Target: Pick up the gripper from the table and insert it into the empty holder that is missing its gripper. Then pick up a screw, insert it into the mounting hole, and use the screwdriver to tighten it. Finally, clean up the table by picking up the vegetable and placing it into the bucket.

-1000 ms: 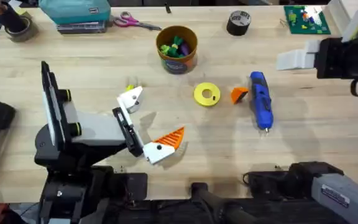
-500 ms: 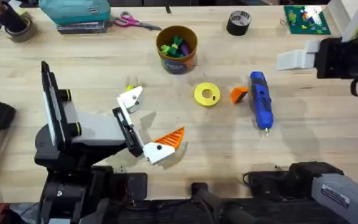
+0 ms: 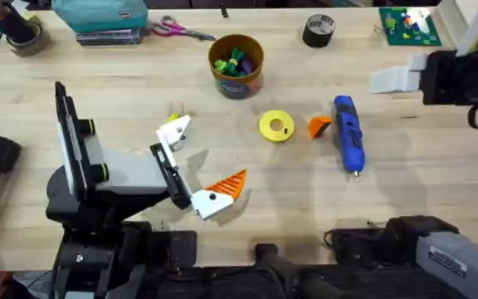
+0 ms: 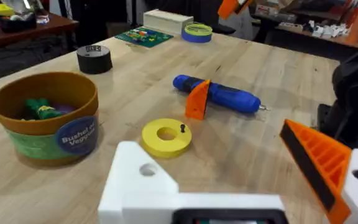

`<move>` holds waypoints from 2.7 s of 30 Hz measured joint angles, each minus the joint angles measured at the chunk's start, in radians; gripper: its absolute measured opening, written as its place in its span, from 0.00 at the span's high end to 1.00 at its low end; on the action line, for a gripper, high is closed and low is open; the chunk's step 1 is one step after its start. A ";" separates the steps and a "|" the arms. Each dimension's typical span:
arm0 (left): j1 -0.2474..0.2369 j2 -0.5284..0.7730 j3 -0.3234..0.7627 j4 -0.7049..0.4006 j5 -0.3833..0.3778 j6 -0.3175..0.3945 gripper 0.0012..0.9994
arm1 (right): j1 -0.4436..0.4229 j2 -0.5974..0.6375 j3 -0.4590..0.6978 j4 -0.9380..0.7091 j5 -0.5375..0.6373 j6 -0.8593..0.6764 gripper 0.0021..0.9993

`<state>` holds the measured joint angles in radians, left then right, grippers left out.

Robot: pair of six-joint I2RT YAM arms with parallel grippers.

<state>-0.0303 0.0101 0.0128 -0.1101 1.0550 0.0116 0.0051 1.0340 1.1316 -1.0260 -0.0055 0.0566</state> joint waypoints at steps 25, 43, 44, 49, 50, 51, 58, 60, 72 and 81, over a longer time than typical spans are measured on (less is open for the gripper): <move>0.000 0.000 0.000 0.000 0.000 0.000 0.01 | 0.143 0.024 0.046 -0.128 -0.042 0.004 0.00; 0.000 0.000 0.000 0.000 0.000 0.000 0.01 | 0.381 0.288 0.235 -0.227 -0.031 0.106 0.00; 0.000 0.000 0.000 0.000 0.000 0.000 0.01 | 0.382 0.288 0.235 -0.228 -0.026 0.113 0.00; 0.000 0.000 0.000 0.000 0.000 0.000 0.01 | 0.382 0.288 0.226 -0.224 -0.013 0.130 0.00; 0.000 0.000 0.000 0.000 0.000 0.000 0.01 | 0.382 0.288 0.218 -0.223 -0.011 0.130 0.00; 0.000 0.000 0.000 0.000 0.000 0.000 0.01 | 0.382 0.288 0.206 -0.223 -0.010 0.129 0.00; 0.000 0.000 0.000 0.000 0.000 0.000 0.01 | 0.382 0.288 0.104 -0.170 0.013 0.123 0.00; 0.000 0.000 0.000 0.000 0.000 0.000 0.01 | 0.382 0.288 0.074 -0.140 0.016 0.136 0.00; 0.000 0.000 0.000 0.000 0.000 0.000 0.01 | 0.382 0.352 0.004 -0.049 0.019 0.175 0.00; 0.000 0.000 0.000 0.000 0.000 0.000 0.01 | 0.382 0.466 0.002 0.012 0.063 0.223 0.00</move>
<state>-0.0303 0.0101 0.0128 -0.1101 1.0554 0.0116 0.3870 1.4997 1.1337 -1.0145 0.0574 0.2798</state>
